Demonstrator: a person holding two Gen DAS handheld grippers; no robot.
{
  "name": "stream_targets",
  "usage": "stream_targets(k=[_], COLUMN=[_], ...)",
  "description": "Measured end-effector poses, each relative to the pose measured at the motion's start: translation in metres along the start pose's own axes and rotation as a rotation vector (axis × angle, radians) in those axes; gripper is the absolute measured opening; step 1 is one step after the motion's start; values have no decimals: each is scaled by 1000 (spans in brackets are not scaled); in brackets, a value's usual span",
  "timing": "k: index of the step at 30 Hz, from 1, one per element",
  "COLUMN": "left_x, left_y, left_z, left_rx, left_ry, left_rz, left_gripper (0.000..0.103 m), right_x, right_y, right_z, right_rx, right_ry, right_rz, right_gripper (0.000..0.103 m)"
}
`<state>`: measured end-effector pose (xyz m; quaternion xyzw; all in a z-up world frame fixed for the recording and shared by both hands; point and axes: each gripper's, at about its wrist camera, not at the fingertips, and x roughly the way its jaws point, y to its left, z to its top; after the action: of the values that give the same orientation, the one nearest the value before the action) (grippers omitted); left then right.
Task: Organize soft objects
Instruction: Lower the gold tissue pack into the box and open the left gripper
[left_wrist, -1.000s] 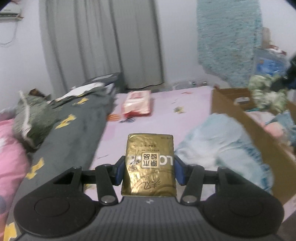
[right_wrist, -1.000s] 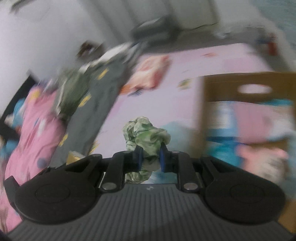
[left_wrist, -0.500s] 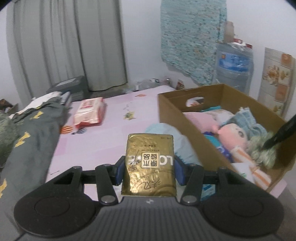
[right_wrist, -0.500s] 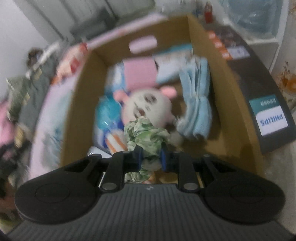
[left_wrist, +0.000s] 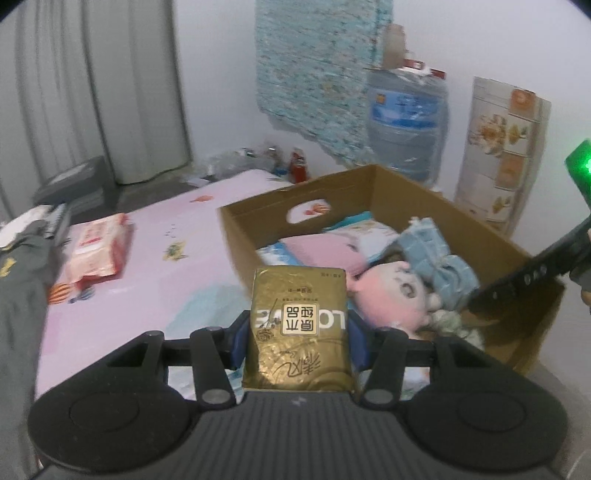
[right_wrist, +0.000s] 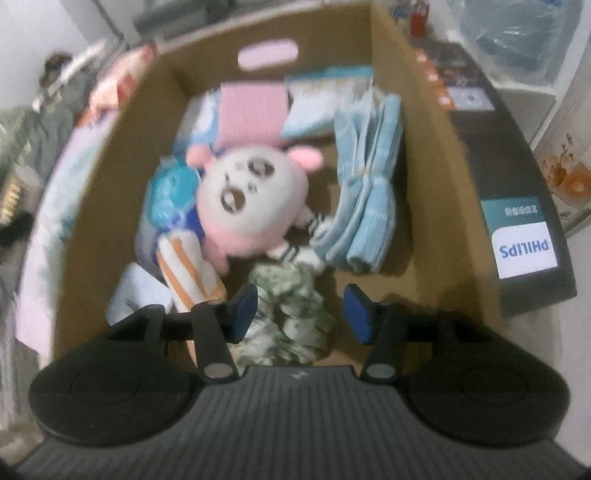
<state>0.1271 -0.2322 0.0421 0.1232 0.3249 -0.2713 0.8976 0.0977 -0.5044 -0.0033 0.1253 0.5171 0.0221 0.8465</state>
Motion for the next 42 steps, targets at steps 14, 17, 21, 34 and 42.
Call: stream_targets(k=[14,17,21,34,42], left_x=[102,126,148,147,77], left_y=[-97,-120,-143,-134,-85], left_z=[49,48,42,39,49], left_rx=[-73,-74,-85,-160,-150], left_ry=[338,388,431,405,235], left_rz=[-392,-399,-422,-461,-433], left_gripper=[54,54,54,61,73], right_x=[-120,-126,-124,-109,-108], right_y=[-68,-81,-97,-106,-85], right_z=[-73,-94,-113,-135,-136], right_rx=[325,389,465,558,534], right_ry=[-430,-465,-477,-477,-518], right_rz=[90,84,82,114,86], right_gripper=[64,66,66,69,75])
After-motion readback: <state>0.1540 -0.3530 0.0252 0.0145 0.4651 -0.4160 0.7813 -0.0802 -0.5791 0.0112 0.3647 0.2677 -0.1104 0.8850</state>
